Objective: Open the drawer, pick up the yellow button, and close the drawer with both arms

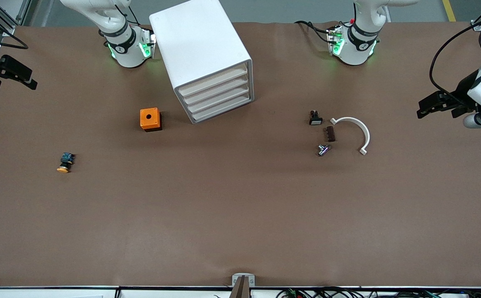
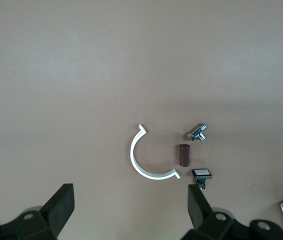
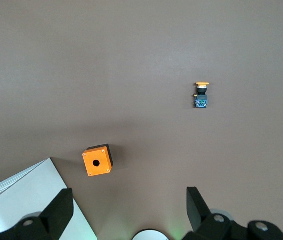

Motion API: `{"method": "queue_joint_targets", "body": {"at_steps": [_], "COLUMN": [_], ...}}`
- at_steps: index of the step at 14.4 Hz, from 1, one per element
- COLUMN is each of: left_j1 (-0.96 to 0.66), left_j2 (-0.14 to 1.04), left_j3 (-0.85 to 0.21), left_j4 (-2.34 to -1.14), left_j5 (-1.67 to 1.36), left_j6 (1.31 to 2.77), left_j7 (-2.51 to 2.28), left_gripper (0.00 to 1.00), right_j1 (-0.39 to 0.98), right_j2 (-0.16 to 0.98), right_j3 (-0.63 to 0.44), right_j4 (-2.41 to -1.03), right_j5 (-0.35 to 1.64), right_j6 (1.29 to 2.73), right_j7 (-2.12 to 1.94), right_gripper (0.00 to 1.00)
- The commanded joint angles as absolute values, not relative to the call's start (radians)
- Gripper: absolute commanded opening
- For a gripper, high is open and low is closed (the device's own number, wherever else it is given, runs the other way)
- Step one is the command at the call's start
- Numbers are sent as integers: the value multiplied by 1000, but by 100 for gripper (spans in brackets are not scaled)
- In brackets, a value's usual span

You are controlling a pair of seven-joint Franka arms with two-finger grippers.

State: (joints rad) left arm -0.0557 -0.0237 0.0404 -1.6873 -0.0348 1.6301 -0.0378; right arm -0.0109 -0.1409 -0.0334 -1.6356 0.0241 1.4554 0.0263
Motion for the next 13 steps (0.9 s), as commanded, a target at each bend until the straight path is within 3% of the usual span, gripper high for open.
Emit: {"method": "queue_joint_targets", "body": {"at_steps": [1, 4, 7, 13], "left_j1": [-68, -71, -66, -67], "left_j2": [-61, -69, -81, -100], "left_j3": [51, 46, 46, 43], "left_j4": [-1707, -1684, -1608, -1608], "left_j5": [-15, 6, 6, 6], "left_j6": [1635, 1631, 1533, 1513], "left_j7": [-23, -43, -28, -25], "left_gripper": [100, 100, 100, 100], "right_j1": [-5, -9, -9, 1], "right_j2": [-163, -161, -160, -155], "right_j3": [-41, -43, -43, -40], "right_j4": [-1657, -1658, -1658, -1658], "right_j5": [18, 18, 18, 20], "right_j6": [1467, 1450, 1447, 1444], "right_j7": [23, 25, 25, 25], "right_gripper": [100, 100, 100, 100]}}
